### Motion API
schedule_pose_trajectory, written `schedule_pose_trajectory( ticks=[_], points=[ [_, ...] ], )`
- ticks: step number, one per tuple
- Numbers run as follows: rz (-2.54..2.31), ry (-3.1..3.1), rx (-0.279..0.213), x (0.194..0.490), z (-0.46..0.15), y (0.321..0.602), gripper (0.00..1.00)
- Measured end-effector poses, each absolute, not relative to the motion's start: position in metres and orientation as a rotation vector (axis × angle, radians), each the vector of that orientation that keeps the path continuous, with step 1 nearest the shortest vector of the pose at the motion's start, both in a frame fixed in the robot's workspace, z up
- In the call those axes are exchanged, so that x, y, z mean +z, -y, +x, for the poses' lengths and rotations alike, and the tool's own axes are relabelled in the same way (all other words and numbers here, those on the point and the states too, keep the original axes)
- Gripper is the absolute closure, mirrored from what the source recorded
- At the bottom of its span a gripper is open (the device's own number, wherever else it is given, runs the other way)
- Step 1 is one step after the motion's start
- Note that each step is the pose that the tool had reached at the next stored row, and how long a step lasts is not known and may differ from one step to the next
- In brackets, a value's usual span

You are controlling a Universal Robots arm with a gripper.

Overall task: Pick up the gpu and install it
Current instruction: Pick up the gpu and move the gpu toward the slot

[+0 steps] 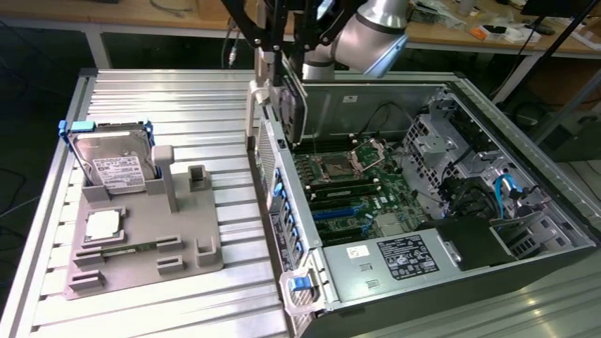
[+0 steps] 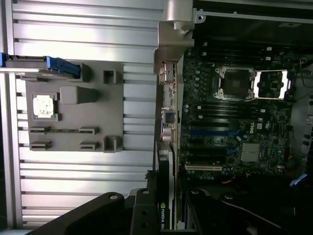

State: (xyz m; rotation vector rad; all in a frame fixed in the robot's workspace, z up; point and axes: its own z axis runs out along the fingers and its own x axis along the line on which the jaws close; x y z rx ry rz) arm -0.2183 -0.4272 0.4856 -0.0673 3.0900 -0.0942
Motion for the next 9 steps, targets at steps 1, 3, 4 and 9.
schedule_pose_trajectory(
  ticks=[1, 3, 4, 9],
  points=[
    [-0.067, -3.09, -0.094, 0.486, -0.214, 0.427, 0.73],
    [-0.067, -3.09, -0.094, 0.485, -0.205, 0.427, 0.73],
    [-0.067, -3.09, -0.094, 0.486, -0.2, 0.427, 0.73],
    [-0.067, -3.09, -0.094, 0.485, -0.172, 0.427, 0.73]
  ],
)
